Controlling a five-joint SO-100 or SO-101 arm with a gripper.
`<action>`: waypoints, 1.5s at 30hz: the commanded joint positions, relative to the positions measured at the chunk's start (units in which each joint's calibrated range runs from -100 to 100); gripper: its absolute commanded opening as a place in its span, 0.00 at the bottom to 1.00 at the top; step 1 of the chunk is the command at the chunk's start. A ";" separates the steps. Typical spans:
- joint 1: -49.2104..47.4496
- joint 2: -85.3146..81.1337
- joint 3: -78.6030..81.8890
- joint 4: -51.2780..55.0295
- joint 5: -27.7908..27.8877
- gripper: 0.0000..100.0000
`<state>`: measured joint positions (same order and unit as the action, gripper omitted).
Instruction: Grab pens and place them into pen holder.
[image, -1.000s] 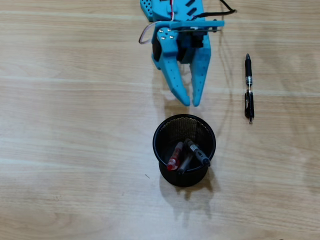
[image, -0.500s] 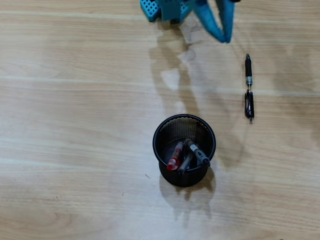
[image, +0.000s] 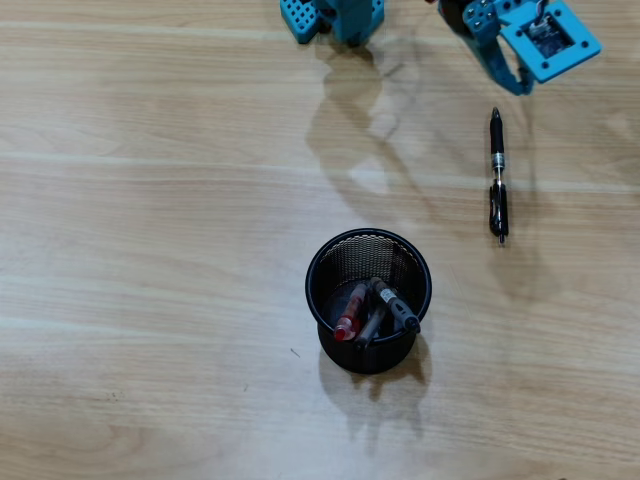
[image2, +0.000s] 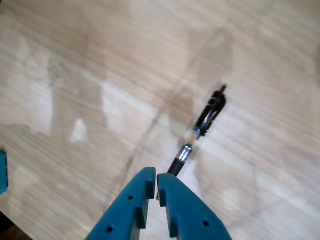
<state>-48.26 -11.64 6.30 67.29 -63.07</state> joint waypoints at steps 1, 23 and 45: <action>-1.62 2.77 -5.67 0.28 -3.89 0.02; 0.30 11.26 -15.35 15.04 -16.77 0.05; -0.44 28.50 -24.85 15.04 -14.31 0.30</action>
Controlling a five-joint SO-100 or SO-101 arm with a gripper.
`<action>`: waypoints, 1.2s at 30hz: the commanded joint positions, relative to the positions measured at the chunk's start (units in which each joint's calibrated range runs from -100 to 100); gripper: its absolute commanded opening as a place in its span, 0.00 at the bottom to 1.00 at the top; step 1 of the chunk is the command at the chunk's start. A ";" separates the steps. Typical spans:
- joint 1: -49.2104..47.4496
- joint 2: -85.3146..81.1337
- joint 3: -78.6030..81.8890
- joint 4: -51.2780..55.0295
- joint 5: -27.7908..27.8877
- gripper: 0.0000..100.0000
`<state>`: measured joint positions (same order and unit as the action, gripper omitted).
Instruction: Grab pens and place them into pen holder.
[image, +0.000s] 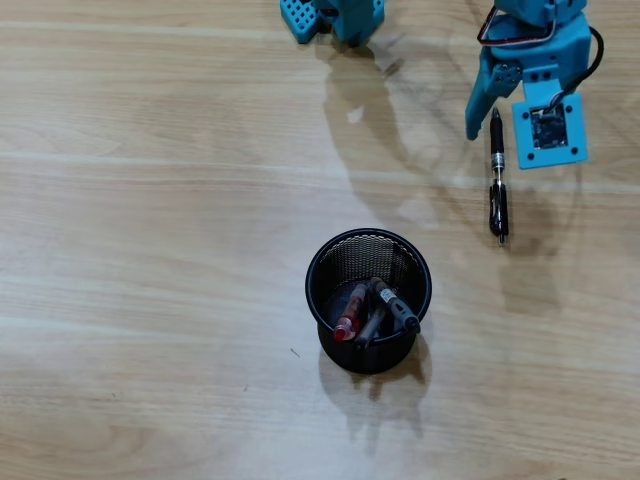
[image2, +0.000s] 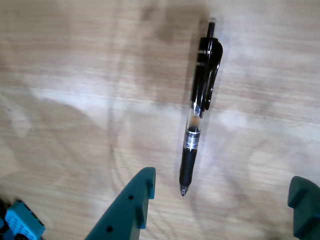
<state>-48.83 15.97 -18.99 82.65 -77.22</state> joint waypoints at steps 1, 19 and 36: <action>0.04 1.65 0.71 -0.33 -0.17 0.30; -3.16 15.92 0.26 -8.07 -0.22 0.30; -4.62 18.89 0.53 -8.07 -2.78 0.25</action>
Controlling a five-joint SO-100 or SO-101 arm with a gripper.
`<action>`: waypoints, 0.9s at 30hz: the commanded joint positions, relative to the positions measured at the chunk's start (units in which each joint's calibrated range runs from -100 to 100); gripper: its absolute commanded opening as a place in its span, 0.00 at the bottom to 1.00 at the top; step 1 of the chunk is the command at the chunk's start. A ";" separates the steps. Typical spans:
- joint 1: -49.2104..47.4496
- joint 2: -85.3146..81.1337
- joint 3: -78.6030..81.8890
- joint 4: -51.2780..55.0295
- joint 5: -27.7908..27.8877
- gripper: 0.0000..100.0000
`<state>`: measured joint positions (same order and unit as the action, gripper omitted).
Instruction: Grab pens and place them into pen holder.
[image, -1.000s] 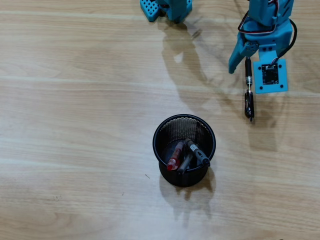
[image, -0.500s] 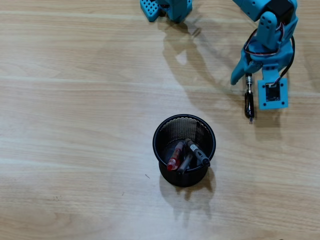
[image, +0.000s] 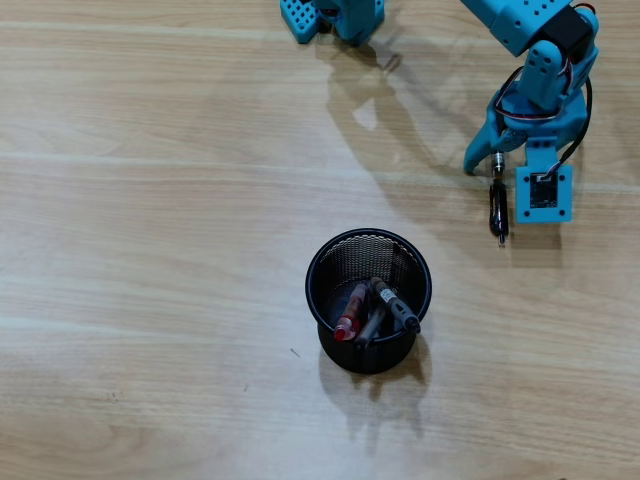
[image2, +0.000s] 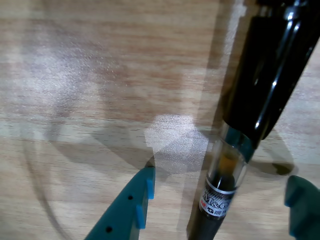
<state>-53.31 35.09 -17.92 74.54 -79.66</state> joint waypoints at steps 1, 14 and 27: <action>-0.14 -0.23 -0.54 0.04 -0.34 0.21; -0.14 -0.31 -0.81 0.13 0.13 0.02; 10.47 -18.15 -0.72 11.16 7.52 0.02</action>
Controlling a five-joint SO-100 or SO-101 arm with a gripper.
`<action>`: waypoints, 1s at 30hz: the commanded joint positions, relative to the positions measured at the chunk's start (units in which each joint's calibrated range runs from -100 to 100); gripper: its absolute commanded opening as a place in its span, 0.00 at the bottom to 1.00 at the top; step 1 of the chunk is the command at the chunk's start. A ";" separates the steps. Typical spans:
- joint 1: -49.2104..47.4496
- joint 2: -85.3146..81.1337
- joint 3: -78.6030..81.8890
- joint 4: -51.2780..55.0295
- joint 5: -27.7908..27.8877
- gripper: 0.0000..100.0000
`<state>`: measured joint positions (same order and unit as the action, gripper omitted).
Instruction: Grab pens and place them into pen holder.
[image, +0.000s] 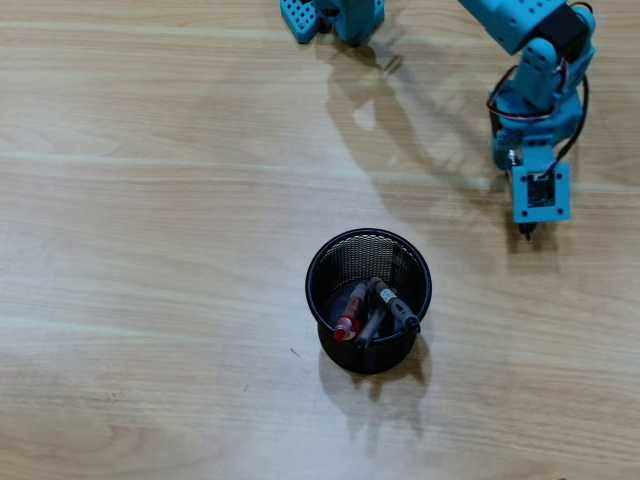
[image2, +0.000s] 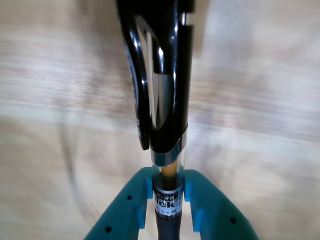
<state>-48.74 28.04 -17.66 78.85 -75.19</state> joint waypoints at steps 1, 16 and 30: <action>7.45 -13.30 -0.80 8.85 3.83 0.02; 34.61 -43.88 0.92 12.40 22.15 0.02; 33.15 -46.08 10.33 -33.25 17.13 0.02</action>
<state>-14.72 -15.80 -11.09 60.03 -56.57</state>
